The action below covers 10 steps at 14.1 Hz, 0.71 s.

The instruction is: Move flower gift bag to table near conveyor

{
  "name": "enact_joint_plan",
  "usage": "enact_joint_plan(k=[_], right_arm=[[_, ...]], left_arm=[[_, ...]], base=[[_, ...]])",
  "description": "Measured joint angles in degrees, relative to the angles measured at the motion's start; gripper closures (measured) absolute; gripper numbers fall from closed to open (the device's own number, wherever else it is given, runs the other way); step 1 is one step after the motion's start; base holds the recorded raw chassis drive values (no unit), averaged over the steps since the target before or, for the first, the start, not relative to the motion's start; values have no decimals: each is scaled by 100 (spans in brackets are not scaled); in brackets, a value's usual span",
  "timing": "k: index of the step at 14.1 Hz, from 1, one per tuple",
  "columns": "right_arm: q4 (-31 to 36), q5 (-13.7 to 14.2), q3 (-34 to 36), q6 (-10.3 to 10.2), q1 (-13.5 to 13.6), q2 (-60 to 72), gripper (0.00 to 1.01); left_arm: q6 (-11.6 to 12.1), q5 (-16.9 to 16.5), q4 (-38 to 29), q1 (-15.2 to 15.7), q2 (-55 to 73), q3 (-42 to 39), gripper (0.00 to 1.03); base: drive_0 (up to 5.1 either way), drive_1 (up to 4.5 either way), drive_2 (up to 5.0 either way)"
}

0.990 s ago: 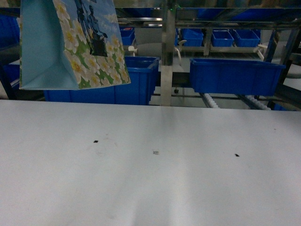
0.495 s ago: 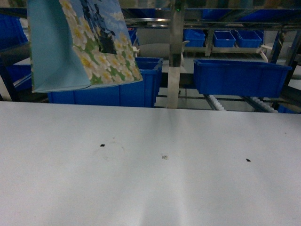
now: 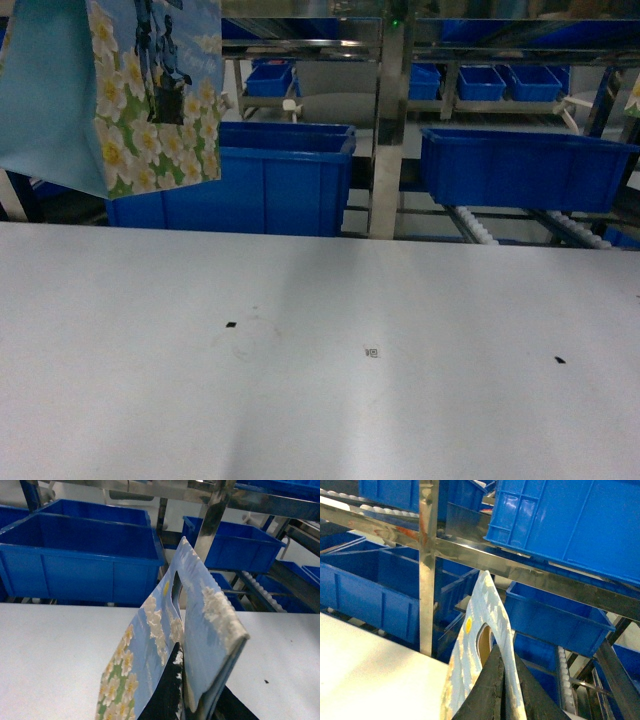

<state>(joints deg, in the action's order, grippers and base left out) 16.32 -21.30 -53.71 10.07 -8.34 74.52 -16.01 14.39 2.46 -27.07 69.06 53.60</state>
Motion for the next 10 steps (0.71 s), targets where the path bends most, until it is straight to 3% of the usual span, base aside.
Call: enact_joint_plan(k=[2,3,5,6,7,10], right_arm=[[450,168,153,-101,42,9,99],[730,426,376,-66,125,87,99],[909,632,754,7,315,424,99],[992,656,866,-50,354,592,99],[1432,857,1172,-343,428,994,99],[1786,1069,1611,-584,424,1475,99]], left_arm=[[-9,-44,4,0,0,0,101],[-9,-85,-4,-35,0,0,101],[-7,-52,4,-22,0,0,101],[-7,-37,7,-22,0,0,101],[-9,-46,2,-17,0,0,101],[-7,-42,4,-24,0,0,101]], base=[[0,0,0],[0,0,0],[0,0,0],[0,0,0],[0,0,0],[0,0,0]])
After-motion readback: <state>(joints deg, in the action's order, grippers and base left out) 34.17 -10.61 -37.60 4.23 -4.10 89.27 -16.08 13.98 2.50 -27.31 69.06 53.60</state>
